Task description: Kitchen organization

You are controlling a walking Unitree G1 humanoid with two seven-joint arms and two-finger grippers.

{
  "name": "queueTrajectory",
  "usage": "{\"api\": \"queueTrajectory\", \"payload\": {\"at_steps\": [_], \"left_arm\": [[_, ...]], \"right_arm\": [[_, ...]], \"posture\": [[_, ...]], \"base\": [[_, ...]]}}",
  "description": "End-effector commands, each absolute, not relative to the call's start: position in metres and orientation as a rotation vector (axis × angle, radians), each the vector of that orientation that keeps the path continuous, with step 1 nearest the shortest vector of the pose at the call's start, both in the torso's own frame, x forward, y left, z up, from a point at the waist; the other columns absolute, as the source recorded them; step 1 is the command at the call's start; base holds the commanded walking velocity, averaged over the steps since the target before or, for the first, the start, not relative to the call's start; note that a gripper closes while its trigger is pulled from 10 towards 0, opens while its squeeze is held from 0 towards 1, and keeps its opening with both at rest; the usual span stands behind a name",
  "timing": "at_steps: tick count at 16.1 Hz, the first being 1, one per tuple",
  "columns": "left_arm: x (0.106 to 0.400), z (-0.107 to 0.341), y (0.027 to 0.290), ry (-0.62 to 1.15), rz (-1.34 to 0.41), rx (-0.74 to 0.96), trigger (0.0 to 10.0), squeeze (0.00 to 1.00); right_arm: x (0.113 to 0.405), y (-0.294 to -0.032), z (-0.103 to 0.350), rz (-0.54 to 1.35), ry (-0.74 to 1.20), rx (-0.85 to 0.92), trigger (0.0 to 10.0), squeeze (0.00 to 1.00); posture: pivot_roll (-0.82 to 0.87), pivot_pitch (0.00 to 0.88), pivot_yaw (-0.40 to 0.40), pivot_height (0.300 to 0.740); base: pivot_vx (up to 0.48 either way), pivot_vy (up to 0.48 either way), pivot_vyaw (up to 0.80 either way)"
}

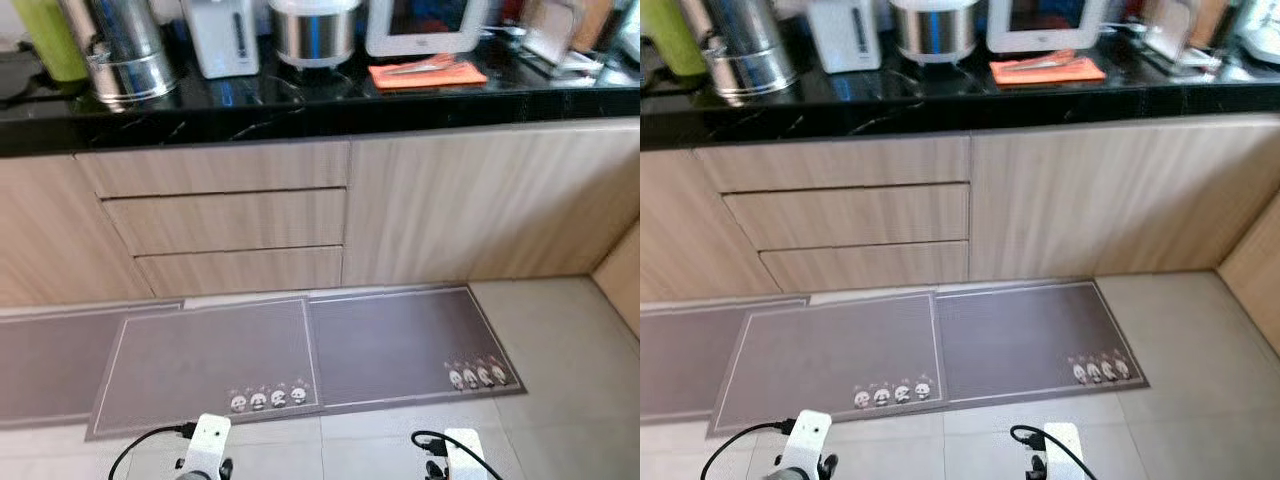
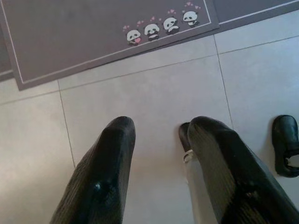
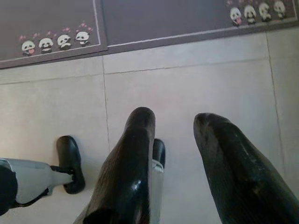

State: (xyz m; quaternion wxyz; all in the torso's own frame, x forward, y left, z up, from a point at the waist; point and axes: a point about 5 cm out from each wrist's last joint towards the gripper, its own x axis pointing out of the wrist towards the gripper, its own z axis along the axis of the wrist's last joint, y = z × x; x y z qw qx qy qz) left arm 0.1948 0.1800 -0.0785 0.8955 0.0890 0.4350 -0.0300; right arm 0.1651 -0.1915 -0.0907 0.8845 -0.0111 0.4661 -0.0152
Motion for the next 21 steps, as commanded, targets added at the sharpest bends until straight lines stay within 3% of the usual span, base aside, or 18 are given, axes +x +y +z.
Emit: {"api": "queueTrajectory", "payload": {"at_steps": [1,6,10,13,21], "left_arm": [[0.193,-0.079,0.182,0.916,-0.061,0.189,10.0,0.00],[0.192,-0.080,0.182,0.920,-0.065,0.188,10.0,0.00],[0.192,-0.080,0.181,0.920,-0.068,0.187,10.0,0.00],[0.193,-0.080,0.181,0.919,-0.066,0.185,10.0,0.00],[0.194,-0.079,0.180,0.916,-0.063,0.183,10.0,0.00]], "right_arm": [[0.170,-0.188,-0.089,-0.033,0.960,-0.010,10.0,0.00],[0.157,-0.188,-0.094,-0.018,0.989,-0.029,10.0,0.00],[0.138,-0.213,-0.097,-0.048,1.014,-0.031,10.0,0.00],[0.136,-0.218,-0.097,-0.058,1.017,-0.032,10.0,0.00],[0.160,-0.179,-0.094,-0.019,0.992,-0.016,10.0,0.00]], "posture": [[-0.12,0.000,0.033,0.740],[-0.11,0.000,0.028,0.740],[-0.12,0.000,0.027,0.740],[-0.12,0.000,0.027,0.740],[-0.11,0.000,0.020,0.740]], "base": [[0.251,0.000,0.00],[0.251,0.000,0.00],[0.250,0.000,0.00],[0.251,0.000,0.00],[0.248,0.000,0.00]]}}
